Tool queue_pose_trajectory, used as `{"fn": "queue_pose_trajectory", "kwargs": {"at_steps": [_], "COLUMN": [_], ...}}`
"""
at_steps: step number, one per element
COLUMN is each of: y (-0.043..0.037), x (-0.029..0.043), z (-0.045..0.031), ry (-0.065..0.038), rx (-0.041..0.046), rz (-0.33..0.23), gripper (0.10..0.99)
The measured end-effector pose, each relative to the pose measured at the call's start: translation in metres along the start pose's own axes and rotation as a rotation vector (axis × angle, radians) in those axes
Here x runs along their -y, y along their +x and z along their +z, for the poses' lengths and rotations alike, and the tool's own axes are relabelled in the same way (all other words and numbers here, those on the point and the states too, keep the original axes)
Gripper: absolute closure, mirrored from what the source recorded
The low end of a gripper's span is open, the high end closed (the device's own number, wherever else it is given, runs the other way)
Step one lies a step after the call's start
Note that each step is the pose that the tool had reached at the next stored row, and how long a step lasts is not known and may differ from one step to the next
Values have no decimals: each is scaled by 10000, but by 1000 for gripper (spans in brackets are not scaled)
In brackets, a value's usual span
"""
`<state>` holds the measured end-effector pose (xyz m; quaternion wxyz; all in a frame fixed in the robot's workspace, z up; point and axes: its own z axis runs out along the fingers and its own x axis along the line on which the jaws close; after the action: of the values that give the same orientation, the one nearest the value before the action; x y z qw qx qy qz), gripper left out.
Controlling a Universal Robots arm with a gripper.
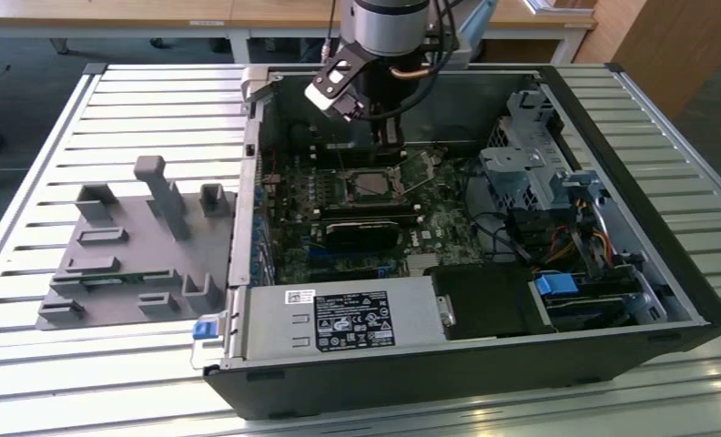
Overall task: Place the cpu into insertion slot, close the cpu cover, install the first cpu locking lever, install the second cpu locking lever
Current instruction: 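Close the cpu cover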
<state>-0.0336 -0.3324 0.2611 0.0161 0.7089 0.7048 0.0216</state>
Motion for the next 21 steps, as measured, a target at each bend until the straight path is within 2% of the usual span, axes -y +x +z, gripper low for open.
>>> {"fn": "queue_pose_trajectory", "kwargs": {"at_steps": [5, 16, 21], "y": [0, 1, 1], "x": [-74, -83, -147], "z": [4, -45, -43], "ry": [0, 0, 30], "rx": [-1, -4, -1], "rz": [0, -1, 0], "gripper": [980, 980, 980]}}
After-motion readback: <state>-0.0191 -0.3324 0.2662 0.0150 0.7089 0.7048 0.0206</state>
